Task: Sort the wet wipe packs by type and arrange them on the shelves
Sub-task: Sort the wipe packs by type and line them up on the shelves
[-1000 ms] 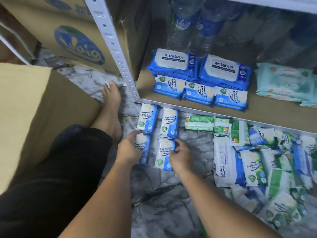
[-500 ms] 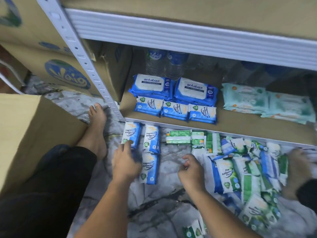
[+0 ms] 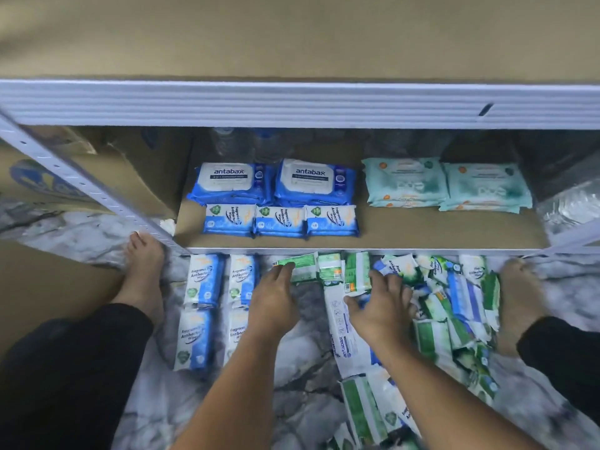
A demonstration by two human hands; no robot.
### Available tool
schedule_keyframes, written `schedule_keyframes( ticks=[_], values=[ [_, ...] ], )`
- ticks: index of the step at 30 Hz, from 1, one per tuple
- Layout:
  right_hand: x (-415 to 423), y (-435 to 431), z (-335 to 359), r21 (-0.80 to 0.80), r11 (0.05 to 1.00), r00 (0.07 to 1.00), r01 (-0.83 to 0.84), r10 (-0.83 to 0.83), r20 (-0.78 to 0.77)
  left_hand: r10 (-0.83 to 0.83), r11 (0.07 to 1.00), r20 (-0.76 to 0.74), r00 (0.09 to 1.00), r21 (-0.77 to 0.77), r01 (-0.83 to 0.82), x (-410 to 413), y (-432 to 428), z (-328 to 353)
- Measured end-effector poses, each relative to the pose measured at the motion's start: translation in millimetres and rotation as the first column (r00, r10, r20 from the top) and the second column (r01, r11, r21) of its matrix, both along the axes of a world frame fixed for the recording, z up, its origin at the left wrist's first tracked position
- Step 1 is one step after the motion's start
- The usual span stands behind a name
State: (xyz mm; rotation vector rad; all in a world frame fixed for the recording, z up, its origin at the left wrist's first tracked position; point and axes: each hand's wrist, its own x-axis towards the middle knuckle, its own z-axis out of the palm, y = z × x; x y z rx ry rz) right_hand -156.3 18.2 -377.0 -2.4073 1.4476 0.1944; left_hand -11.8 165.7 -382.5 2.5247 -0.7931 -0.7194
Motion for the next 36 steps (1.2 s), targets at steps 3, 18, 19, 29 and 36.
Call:
schedule_keyframes(
  ticks=[3, 18, 19, 29, 36],
  values=[
    [1.9, -3.3, -14.7, -0.045, 0.999, 1.000, -0.015, 0.014, -0.015, -0.049, 0.987, 0.024, 0.998, 0.154, 0.045, 10.2, -17.5, -18.0],
    [10.8, -18.8, -36.9, -0.184, 0.983, 0.995, -0.001, 0.019, 0.094, -0.072, 0.956, 0.114, 0.991, 0.293, 0.036, 27.9, -50.2, -44.4],
    [9.2, -21.2, -32.6, -0.174, 0.985, 0.992, 0.006, 0.016, 0.123, -0.070, 0.957, 0.100, 0.993, 0.289, 0.038, 26.0, -49.4, -39.4],
    [-50.6, -46.3, 72.3, 0.462, 0.863, 0.733, 0.202, -0.446, 0.513, 0.033, 0.998, -0.396, 0.917, -0.033, -0.050, -23.7, -37.2, 62.2],
    [-110.3, -51.6, 139.0, 0.810, 0.550, 0.377, 0.201, -0.807, 0.455, 0.161, 0.901, -0.785, 0.599, -0.131, -0.414, -76.8, -20.6, 150.9]
  ],
)
